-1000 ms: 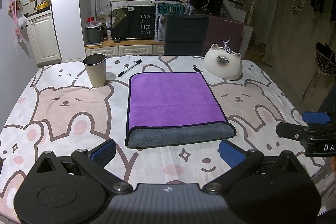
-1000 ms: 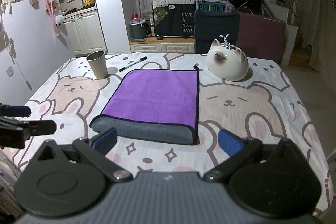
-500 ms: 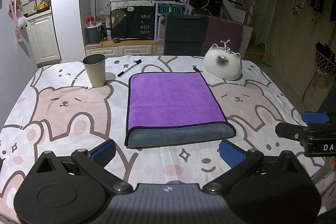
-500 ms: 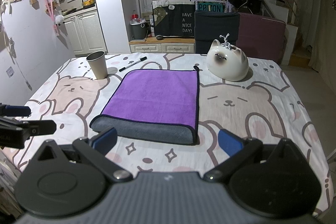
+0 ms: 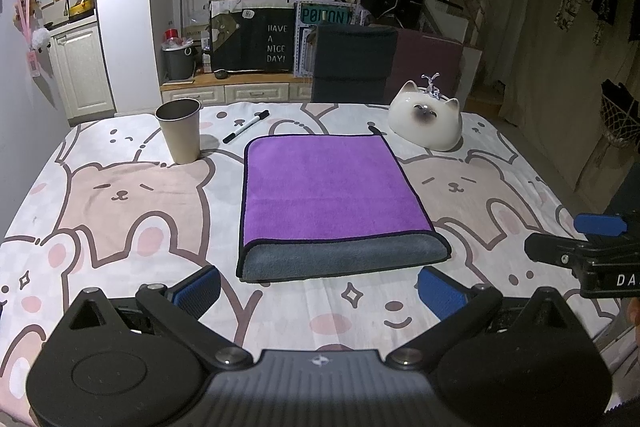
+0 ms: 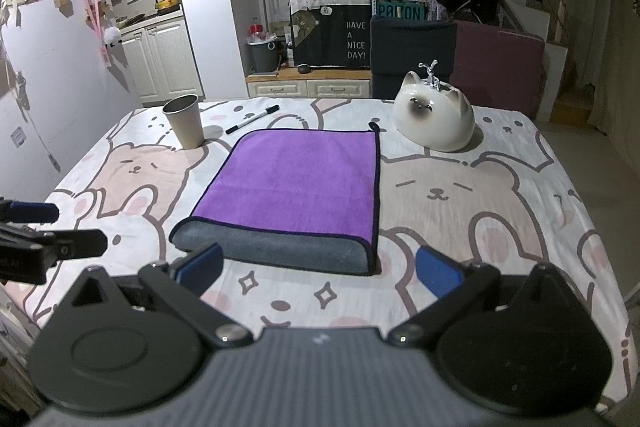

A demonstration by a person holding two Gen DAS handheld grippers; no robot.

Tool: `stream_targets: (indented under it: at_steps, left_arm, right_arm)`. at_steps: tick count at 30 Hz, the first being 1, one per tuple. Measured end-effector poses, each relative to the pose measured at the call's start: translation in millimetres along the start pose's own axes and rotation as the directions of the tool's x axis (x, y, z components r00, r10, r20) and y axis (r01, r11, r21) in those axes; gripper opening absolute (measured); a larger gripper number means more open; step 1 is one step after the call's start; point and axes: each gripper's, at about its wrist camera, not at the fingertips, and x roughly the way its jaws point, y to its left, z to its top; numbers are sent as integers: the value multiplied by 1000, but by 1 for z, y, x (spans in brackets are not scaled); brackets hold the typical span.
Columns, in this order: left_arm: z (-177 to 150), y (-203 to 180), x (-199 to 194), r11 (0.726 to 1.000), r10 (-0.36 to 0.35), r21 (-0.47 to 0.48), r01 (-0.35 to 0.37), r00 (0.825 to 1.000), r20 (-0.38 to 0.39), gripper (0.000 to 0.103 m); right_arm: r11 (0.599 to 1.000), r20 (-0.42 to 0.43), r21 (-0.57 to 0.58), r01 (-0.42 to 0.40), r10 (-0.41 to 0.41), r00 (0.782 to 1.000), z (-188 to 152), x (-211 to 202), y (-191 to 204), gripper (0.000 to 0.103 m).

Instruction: Fold towel

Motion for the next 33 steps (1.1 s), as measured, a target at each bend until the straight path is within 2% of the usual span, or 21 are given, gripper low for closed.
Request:
stream_targets:
  at_steps: [11,24,33]
  left_arm:
    - [2,22,21,999,-16,-44,16,1000,8,103]
    - [8,41,58,998,-22,-64,21,1000,-22,103]
    - [12,43,83,998,-52,-18,52,999,-6,103]
  right_arm:
    - [999,8,28,-31,31,999,0,11,-6,103]
    - [998,-6,49,-28,29,1000,7,34,-14,103]
    - [999,-23,28,-30,31,999,12,55,-20,103]
